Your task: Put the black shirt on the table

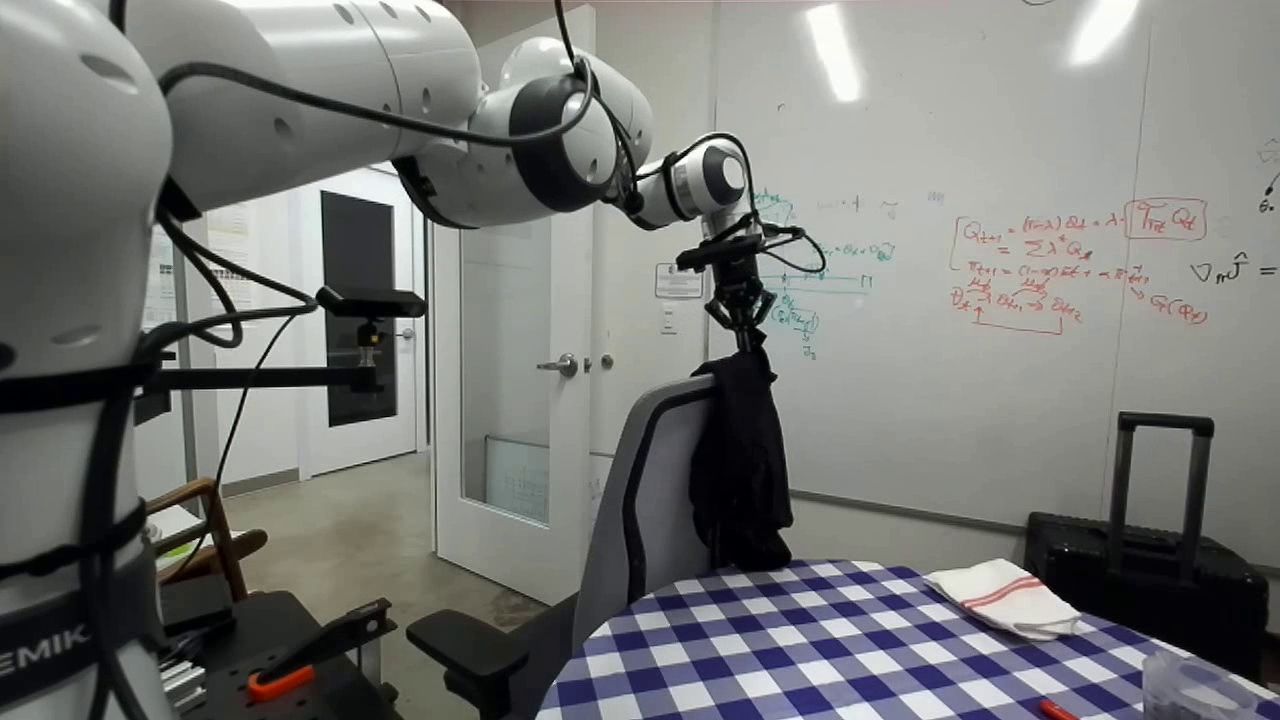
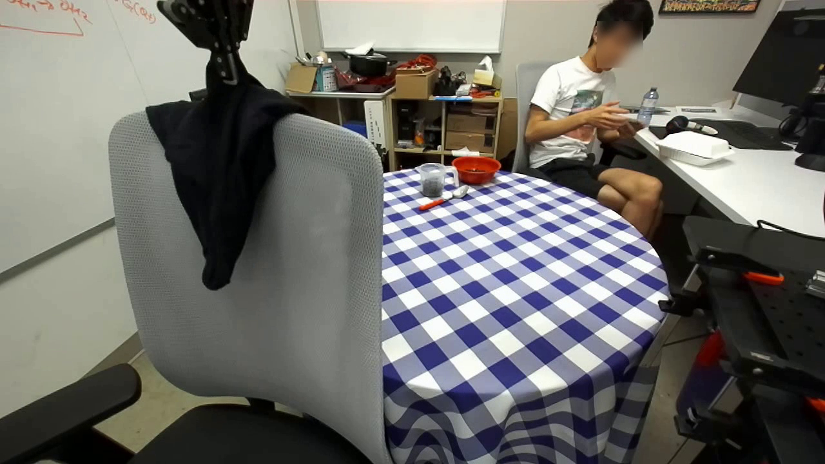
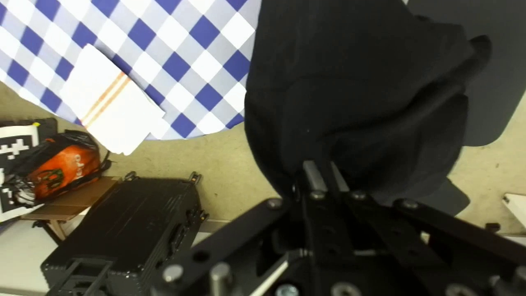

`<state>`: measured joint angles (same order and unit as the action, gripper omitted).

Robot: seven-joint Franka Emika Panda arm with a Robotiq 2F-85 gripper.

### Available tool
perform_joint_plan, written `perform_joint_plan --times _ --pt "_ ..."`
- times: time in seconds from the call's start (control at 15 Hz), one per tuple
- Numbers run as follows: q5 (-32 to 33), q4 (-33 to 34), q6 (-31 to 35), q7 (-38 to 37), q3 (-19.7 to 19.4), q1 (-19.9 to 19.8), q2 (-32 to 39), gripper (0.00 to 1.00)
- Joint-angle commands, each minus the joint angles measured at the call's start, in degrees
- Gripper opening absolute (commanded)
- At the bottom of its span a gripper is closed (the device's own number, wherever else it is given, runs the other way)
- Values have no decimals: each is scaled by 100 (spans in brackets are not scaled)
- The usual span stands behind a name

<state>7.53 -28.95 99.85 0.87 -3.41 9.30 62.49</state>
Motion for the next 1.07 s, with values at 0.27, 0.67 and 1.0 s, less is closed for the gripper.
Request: perform_joint_plan --times 0.27,0.67,1.0 --pt "298 73 -599 -1265 -846 -316 -384 4" --pt "130 -25 -1358 -1785 -1052 -775 -477 5" --pt "105 -143 -1843 -2060 -1015 -890 -414 5"
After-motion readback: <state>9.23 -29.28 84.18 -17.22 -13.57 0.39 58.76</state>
